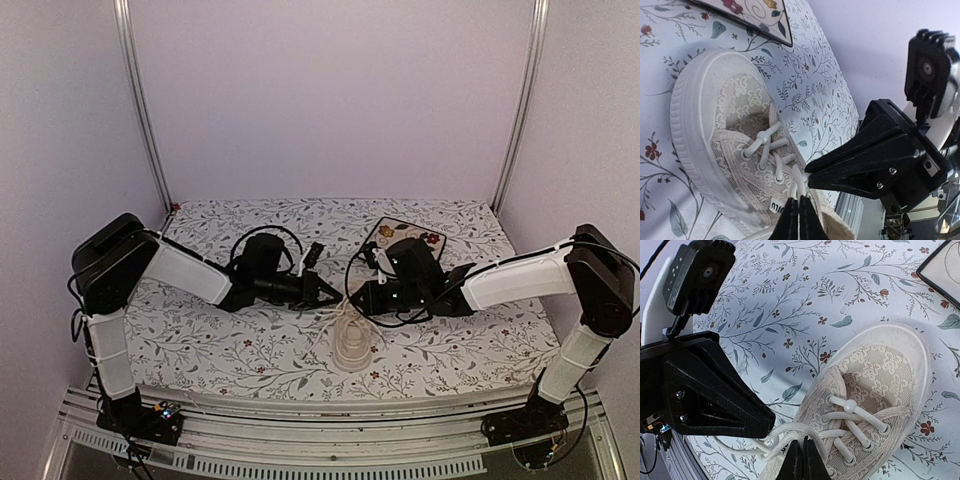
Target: Tie the shoes
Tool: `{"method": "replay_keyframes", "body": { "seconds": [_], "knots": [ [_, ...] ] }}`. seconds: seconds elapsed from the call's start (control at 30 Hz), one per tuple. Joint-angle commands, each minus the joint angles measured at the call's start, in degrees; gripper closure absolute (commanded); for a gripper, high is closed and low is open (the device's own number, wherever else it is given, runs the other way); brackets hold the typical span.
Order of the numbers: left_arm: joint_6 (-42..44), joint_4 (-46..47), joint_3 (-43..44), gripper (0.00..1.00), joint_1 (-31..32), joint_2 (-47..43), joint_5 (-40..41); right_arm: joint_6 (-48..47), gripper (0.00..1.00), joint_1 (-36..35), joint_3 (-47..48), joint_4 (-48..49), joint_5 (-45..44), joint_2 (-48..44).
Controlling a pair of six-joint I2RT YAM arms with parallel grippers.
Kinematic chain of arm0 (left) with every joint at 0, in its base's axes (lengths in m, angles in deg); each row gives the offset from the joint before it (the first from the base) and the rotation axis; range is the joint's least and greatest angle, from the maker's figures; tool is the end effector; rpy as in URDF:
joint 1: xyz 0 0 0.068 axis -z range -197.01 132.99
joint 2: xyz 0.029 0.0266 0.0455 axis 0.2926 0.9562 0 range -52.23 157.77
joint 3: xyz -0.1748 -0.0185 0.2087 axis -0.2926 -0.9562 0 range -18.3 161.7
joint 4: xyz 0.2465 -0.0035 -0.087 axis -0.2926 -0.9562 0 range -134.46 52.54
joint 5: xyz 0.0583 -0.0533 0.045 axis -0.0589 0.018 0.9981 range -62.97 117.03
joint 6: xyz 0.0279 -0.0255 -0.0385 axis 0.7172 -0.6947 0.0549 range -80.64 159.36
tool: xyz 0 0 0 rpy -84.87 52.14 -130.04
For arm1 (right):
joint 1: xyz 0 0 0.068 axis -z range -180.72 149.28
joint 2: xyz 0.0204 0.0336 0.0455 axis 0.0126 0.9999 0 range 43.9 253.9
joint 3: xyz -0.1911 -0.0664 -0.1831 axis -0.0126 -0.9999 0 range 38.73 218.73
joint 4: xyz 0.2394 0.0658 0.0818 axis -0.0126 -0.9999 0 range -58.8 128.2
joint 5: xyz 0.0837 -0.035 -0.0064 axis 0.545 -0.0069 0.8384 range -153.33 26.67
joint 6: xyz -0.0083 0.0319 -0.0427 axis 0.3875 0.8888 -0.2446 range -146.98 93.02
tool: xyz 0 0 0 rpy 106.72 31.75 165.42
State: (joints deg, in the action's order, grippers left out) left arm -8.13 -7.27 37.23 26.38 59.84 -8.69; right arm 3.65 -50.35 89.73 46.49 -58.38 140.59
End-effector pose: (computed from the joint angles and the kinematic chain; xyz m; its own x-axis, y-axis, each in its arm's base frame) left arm 0.2737 -0.2875 0.1412 -0.9093 0.0362 -0.4145 0.3961 0.3805 -0.8357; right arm 0.2255 0.2699 0.1758 -0.7478 -0.0959 -0.6569 -0.4909 0.7461 0.4498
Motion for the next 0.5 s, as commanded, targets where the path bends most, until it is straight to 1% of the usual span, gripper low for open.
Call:
{"method": "replay_keyframes", "body": {
  "seconds": [0.0, 0.07, 0.1, 0.2, 0.37, 0.47],
  "knots": [
    [1.2, 0.4, 0.4, 0.93, 0.2, 0.0, -1.8, 0.2, 0.98, -0.4, -0.2, -0.1, -0.4, -0.4],
    [1.1, 0.4, 0.7, 0.9, 0.3, 0.1, -2.3, 0.3, 0.98, -0.4, 0.0, 0.0, -0.2, 0.0],
    [1.1, 0.4, 0.9, 0.89, 0.3, 2.0, -2.5, 0.2, 0.98, -0.4, 0.1, 0.0, -0.1, 0.2],
    [1.0, 0.4, 1.5, 0.86, 0.3, 3.0, -3.4, 0.2, 0.98, -0.4, 0.3, 0.1, 0.0, 0.7],
    [0.9, 0.3, 1.0, 0.86, 0.1, 2.7, -2.5, 0.3, 0.98, -0.4, 0.5, 0.1, 0.2, 1.2],
    [0.9, 0.9, 0.3, 0.83, 0.0, 1.6, -1.4, 0.3, 0.98, -0.4, 0.5, 0.1, 0.1, 1.1]
  ]
}}
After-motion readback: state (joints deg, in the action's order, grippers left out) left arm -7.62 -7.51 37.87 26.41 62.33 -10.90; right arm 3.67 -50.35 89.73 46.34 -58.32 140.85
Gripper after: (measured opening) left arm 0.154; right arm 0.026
